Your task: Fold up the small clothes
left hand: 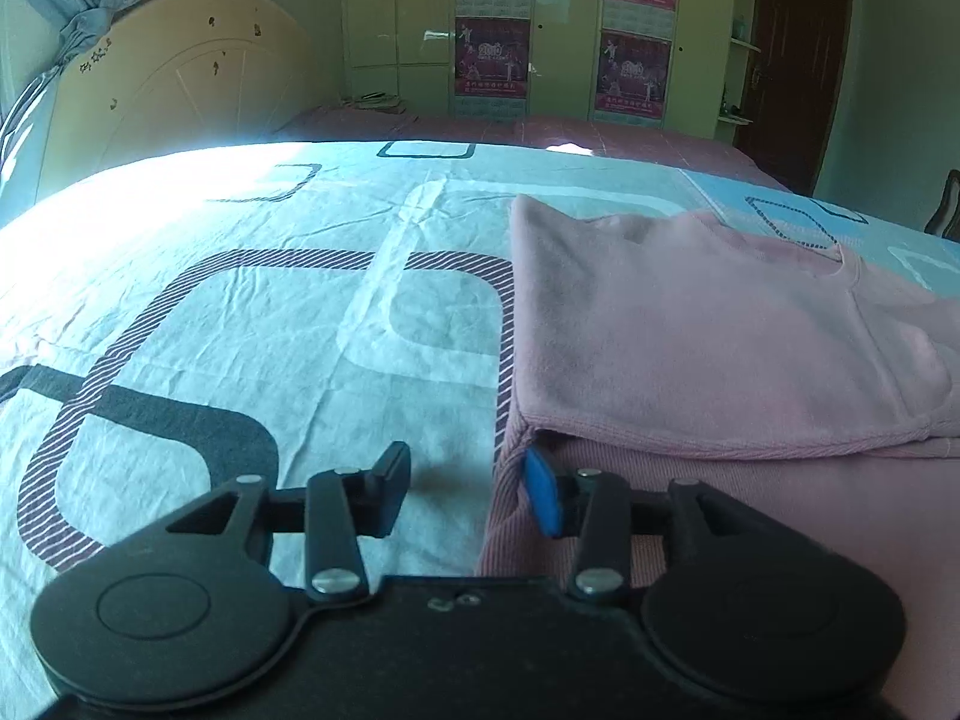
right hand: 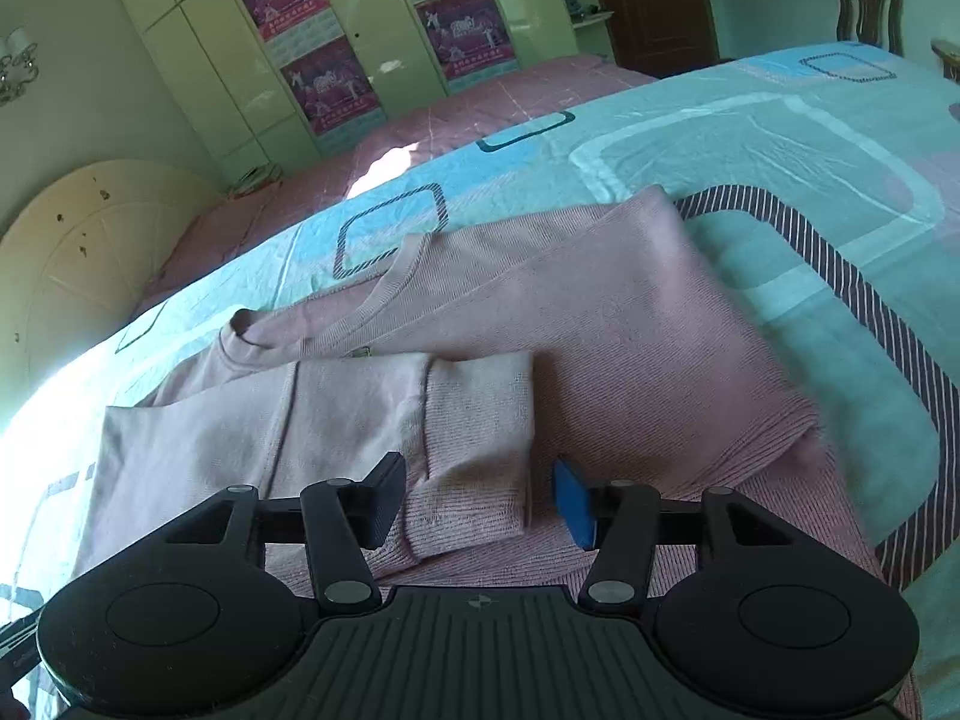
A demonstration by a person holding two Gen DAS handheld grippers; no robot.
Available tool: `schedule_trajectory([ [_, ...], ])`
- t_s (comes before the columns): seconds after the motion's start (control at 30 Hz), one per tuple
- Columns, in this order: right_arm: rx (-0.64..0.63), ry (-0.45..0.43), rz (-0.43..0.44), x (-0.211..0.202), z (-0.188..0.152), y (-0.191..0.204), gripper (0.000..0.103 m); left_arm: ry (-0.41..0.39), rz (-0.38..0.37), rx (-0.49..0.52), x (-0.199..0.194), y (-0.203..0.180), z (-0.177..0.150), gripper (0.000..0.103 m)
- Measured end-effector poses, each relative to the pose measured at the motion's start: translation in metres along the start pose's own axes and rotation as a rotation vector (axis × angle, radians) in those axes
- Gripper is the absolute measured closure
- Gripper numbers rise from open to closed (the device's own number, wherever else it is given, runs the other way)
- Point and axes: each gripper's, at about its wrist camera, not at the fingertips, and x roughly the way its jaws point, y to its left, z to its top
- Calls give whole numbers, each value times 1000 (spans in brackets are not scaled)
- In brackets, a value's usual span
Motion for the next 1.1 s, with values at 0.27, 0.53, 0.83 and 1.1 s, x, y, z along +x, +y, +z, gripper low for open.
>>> schedule_trajectory([
  [0.27,-109,24,14,9,-11,17,96,0,-21,-100,11,-4,31,48],
  [0.53,-129,16,-3,0,-7,7,65,19,-76,-107,45,-24,62,41],
  [0.83,-27,15,-9,38,23,-6,59,53,-73,-131,101,-27,86,43],
  [1.1,-148,25,32,55,27,21,94,15,-94,-167,127,-25,95,87],
])
